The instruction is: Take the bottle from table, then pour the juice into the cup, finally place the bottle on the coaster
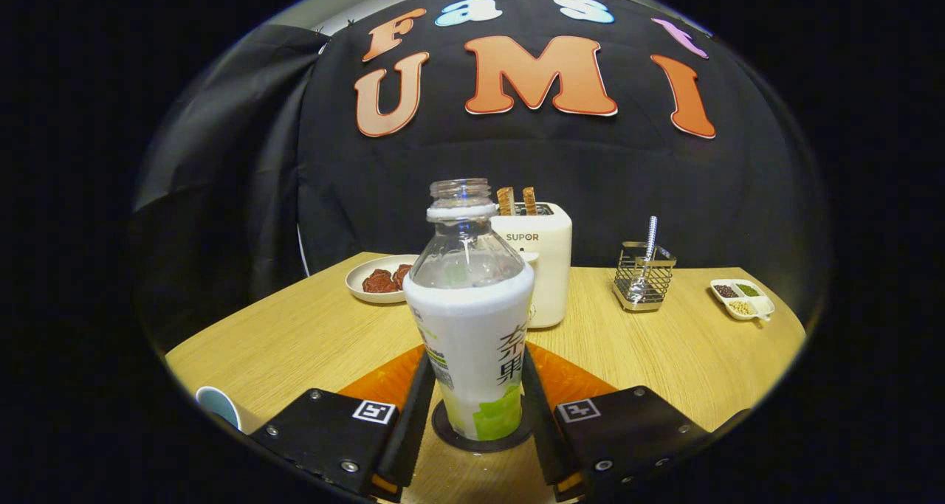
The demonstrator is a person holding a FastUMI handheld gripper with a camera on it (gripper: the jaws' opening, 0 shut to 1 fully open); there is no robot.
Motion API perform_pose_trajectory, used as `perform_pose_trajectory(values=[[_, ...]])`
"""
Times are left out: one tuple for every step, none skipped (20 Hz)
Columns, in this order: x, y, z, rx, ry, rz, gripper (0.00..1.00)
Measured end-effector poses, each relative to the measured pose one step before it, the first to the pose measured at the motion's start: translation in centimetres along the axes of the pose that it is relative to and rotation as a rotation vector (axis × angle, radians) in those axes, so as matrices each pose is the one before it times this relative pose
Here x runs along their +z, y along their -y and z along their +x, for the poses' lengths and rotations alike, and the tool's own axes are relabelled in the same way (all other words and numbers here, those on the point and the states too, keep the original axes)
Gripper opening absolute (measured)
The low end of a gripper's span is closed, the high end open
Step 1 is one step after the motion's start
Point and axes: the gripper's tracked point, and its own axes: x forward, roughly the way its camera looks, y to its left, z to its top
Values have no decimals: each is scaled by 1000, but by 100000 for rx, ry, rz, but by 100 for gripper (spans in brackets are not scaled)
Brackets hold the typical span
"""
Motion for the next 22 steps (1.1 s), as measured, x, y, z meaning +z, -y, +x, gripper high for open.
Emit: perform_pose_trajectory(values=[[116, 56, -210, 3, 19, -414, 66], [217, 132, -316, -178, 325, -603, 67], [325, 122, -306, -127, 632, -461, 72], [296, -66, -397, 355, 679, -274, 75], [485, -50, -482, 582, 1080, -317, 79], [542, -31, -639, 243, 1220, -714, 81], [607, 138, -622, -361, 1225, -921, 84], [523, 155, -703, -227, 1231, -787, 86], [715, -15, -715, 96, 1305, -423, 89], [760, -125, -816, 283, 1749, -171, 91], [964, -57, -814, 248, 2105, -97, 92], [1140, -2, -969, 197, 2413, -141, 93], [1313, 25, -849, -148, 2614, -172, 93], [1411, 89, -998, -224, 3012, -115, 93], [1472, 271, -881, -968, 2708, -16, 93], [1390, 136, -936, -604, 2528, 78, 93], [1513, 132, -860, -627, 2605, 302, 93], [1557, 12, -831, -75, 2954, 134, 93], [1466, 276, -866, -618, 2140, -609, 93], [1204, -117, -763, -880, 2493, -425, 93], [1279, 444, -796, -1217, 1847, -306, 93], [1130, 315, -853, -919, 1609, 59, 93]])
